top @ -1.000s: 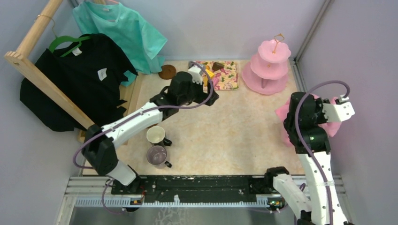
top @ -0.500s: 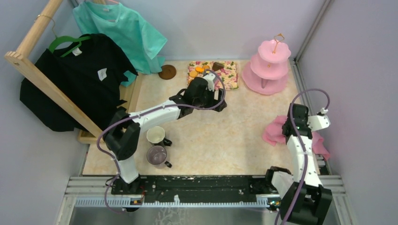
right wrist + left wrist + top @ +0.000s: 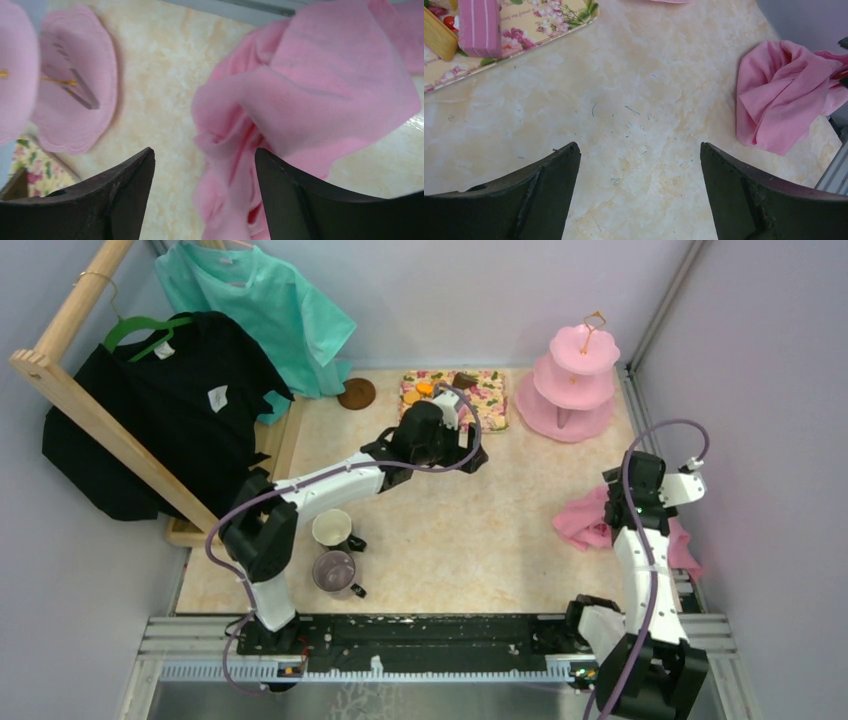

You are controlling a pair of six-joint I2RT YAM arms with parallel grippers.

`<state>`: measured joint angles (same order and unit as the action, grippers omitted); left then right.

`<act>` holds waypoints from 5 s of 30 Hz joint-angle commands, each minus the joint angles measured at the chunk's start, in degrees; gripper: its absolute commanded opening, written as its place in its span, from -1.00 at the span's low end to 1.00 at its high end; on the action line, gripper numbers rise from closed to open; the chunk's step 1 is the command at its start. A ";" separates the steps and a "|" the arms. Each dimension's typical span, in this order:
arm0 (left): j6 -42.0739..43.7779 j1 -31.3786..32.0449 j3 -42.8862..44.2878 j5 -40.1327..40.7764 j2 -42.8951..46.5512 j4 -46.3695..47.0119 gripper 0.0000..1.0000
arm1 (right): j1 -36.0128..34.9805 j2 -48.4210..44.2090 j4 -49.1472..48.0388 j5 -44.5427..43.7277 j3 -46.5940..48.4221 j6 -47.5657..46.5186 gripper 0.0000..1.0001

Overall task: Serve the afternoon tea
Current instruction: Place the distractor at the corner of the board, then move the desert table to the center of the board.

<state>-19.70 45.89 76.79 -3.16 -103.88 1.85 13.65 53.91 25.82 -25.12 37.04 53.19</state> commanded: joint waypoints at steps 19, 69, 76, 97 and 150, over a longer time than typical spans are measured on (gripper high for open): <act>-1.55 -0.24 -2.25 0.70 5.58 6.35 0.90 | -2.58 7.05 -21.42 16.17 8.58 1.40 0.43; -4.95 -8.03 -8.20 -3.08 -2.30 27.60 0.88 | -3.30 56.76 -57.97 27.21 28.25 10.68 -0.67; -5.26 -7.92 -9.82 -2.52 -0.09 27.60 0.87 | -2.76 53.76 -58.96 28.33 24.50 13.11 -0.77; -3.12 -7.22 -11.85 1.85 3.37 23.64 0.84 | -1.86 41.59 -62.57 29.98 8.16 18.35 -0.81; -11.96 -19.21 20.67 6.76 -27.78 -3.51 0.75 | -1.70 44.79 -67.28 33.56 5.58 17.91 -0.58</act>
<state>-32.86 26.48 95.42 2.81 -129.69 -0.01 11.79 99.39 -37.76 7.70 43.46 71.59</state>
